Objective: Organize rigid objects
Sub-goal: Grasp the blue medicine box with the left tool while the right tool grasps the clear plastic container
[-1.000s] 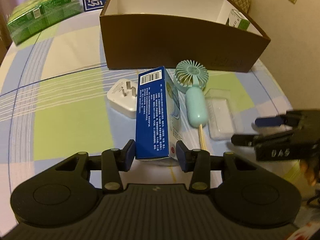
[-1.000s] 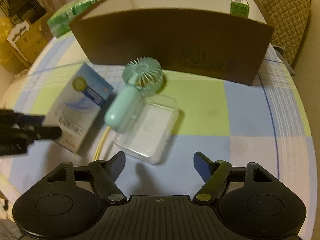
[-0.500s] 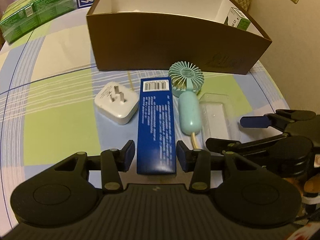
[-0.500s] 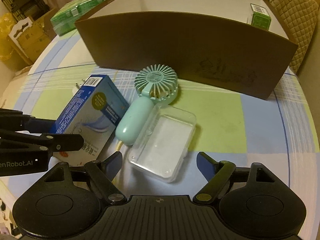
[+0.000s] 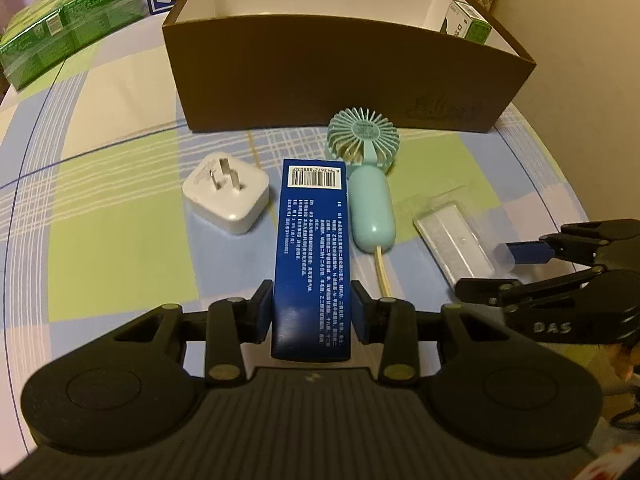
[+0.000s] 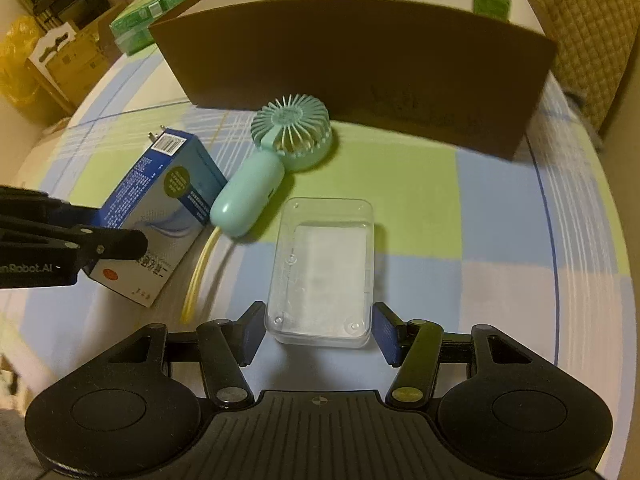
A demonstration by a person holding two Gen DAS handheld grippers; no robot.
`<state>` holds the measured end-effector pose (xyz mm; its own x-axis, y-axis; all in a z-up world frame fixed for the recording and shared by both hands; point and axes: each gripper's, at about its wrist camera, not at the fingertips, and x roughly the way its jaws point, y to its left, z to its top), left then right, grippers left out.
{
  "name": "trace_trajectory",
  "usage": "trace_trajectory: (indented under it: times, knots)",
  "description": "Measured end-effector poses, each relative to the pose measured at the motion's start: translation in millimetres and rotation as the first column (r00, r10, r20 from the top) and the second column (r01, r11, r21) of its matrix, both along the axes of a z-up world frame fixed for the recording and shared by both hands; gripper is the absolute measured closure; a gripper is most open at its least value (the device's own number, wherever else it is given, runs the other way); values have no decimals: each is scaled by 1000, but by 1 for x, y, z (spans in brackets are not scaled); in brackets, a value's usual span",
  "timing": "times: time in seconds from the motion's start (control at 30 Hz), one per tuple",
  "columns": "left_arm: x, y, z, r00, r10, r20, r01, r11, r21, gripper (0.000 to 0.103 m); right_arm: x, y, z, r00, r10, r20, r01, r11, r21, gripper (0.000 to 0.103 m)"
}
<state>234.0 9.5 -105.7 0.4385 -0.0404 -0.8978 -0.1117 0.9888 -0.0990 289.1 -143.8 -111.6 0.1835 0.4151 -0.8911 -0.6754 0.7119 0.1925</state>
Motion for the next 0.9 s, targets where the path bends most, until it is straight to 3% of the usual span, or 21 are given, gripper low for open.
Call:
trace_trajectory:
  times: [0.13, 0.53, 0.67, 0.73, 0.9]
  knots:
    - [0, 0, 2, 1000, 2, 6, -2, 1000, -7, 68, 1, 0, 3, 1000, -20, 18, 21, 1000, -20, 32]
    - [28, -4, -5, 999, -31, -9, 31, 999, 30, 66, 8, 22, -2, 998, -6, 67, 9, 999, -36, 32]
    - [29, -4, -8, 999, -32, -14, 32, 999, 40, 69, 8, 25, -4, 997, -3, 82, 7, 999, -53, 36]
    - [29, -4, -9, 999, -33, -12, 34, 999, 38, 69, 9, 26, -6, 997, -1, 82, 7, 998, -61, 48]
    - [26, -5, -9, 999, -34, -4, 34, 999, 35, 69, 7, 25, -8, 997, 2, 84, 3, 998, -65, 50]
